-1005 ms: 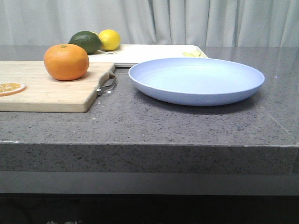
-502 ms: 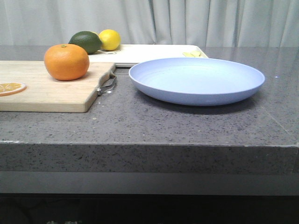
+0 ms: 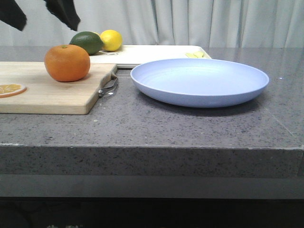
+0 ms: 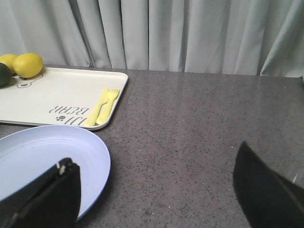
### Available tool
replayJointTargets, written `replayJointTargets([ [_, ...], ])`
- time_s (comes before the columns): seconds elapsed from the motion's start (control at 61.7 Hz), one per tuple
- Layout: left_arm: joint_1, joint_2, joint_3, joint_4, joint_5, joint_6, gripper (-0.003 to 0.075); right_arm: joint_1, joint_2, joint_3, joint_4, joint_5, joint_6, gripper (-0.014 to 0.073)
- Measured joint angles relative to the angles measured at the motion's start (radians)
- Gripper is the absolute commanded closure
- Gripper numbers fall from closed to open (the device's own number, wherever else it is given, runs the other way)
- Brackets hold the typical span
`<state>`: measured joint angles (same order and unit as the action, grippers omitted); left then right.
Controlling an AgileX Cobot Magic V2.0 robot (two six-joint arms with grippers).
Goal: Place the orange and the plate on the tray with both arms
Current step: 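Lower the left gripper over the orange and close on it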
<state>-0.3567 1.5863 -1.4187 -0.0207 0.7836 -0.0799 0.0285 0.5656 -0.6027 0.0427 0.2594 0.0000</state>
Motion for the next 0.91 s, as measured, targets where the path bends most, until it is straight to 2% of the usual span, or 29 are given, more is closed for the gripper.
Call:
replayJointTargets([
  [0.211, 0.0, 0.122, -0.113, -0.004, 0.061, 0.0, 0.0048, 0.0, 0.0, 0.0, 0.0, 0.0, 0.0, -0.0059],
  [0.681, -0.002, 0.225, -0.126, -0.046, 0.073, 0.014, 0.0052, 0.0, 0.0, 0.0, 0.0, 0.0, 0.0, -0.0059],
  [0.762, -0.002, 0.232, -0.126, -0.046, 0.08, 0.015, 0.0099, 0.0, 0.0, 0.0, 0.0, 0.0, 0.0, -0.0059],
  [0.907, -0.002, 0.236, -0.126, -0.05, 0.089, 0.02, 0.0309, 0.0, 0.0, 0.0, 0.0, 0.0, 0.0, -0.0059],
])
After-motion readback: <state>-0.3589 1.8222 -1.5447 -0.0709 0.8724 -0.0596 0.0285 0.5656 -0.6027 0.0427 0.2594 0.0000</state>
